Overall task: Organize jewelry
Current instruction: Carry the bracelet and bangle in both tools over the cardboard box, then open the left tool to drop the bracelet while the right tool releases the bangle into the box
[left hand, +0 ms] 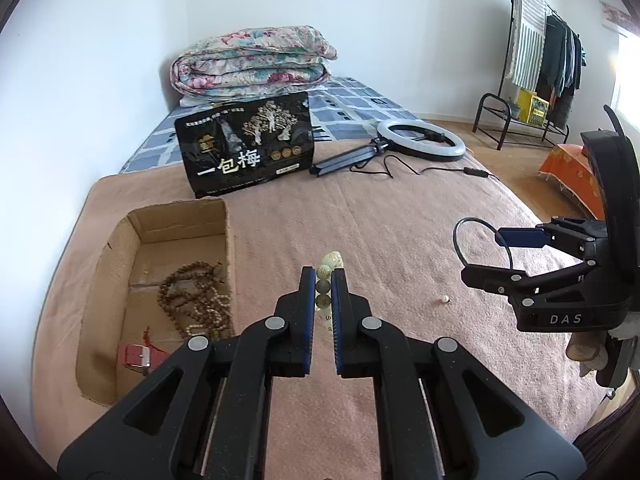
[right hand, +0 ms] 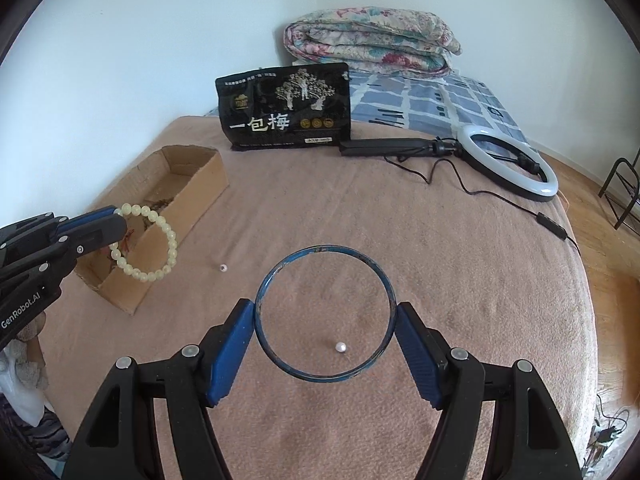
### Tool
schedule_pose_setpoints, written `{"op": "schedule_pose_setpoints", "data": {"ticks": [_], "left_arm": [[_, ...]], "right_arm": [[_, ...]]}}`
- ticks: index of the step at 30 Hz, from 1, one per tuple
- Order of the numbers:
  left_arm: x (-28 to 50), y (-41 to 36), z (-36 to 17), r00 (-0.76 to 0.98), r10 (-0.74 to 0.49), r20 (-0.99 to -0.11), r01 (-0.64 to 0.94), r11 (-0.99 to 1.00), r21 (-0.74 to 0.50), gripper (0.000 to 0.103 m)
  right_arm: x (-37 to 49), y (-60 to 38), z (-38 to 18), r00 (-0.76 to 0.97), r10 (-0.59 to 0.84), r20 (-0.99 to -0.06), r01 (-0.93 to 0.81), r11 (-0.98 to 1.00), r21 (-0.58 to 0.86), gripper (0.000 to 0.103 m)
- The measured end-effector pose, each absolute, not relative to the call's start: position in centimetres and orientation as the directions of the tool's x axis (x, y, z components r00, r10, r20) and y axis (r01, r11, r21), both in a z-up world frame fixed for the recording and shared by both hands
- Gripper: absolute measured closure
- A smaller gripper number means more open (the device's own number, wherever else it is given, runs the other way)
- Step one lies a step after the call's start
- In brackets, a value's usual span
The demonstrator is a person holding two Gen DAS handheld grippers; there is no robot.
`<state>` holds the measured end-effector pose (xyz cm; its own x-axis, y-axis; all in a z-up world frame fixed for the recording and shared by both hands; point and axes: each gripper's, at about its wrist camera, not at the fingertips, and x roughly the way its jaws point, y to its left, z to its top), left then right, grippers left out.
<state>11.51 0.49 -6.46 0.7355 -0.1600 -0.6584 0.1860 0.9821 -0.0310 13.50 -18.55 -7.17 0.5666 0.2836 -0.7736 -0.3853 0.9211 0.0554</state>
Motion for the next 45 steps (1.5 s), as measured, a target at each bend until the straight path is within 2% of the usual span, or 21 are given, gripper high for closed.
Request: {"op": "schedule_pose_setpoints", "data": {"ticks": [19, 24, 38, 40, 42, 43, 44, 45], "left_arm": [[13.2, 14.1, -4.3, 0.796, -0.03, -0.605, -0.021, 0.997, -0.076, 0.097], [15.2, 16.4, -5.2, 0.779, -0.062, -0.624, -0.028, 0.991, -0.134, 0.097], [17.3, 18.4, -7.2, 0.758, -0.023, -0.652, -0.065, 0.992, -0.11, 0.098], [17.2, 18.6, -7.2, 0.76, -0.019, -0.649, -0.067, 0.992, -0.108, 0.098], [17.2, 18.9, -7.3, 0.756, -0.015, -0.654, -0.077, 0.991, -0.111, 0.097], [17.2, 19.0, -7.3, 0.754, -0.009, -0.656, -0.085, 0.99, -0.112, 0.097], [17.2, 19.1, -7.4, 0.752, -0.008, -0.659, -0.089, 0.99, -0.114, 0.095], [17.2, 19.2, -7.4, 0.75, -0.007, -0.661, -0.092, 0.989, -0.115, 0.084]], "right_arm": [[12.8, -8.1, -4.3, 0.545, 0.411, -0.73, -0.49, 0.864, 0.121, 0.03], [13.2, -4.7, -5.3, 0.513, 0.445, -0.735, -0.518, 0.842, 0.149, 0.03], [14.4, 1.8, -8.6, 0.439, 0.467, -0.768, -0.594, 0.792, 0.141, 0.029], [14.4, 2.2, -8.7, 0.447, 0.471, -0.761, -0.601, 0.788, 0.134, 0.025], [14.4, 2.4, -8.6, 0.458, 0.472, -0.753, -0.604, 0.787, 0.126, 0.005], [14.4, 2.4, -8.4, 0.466, 0.471, -0.749, -0.602, 0.789, 0.121, 0.002], [14.4, 2.4, -8.3, 0.47, 0.475, -0.744, -0.605, 0.787, 0.12, 0.0], [14.4, 2.4, -8.2, 0.47, 0.477, -0.743, -0.607, 0.785, 0.12, 0.0]]}}
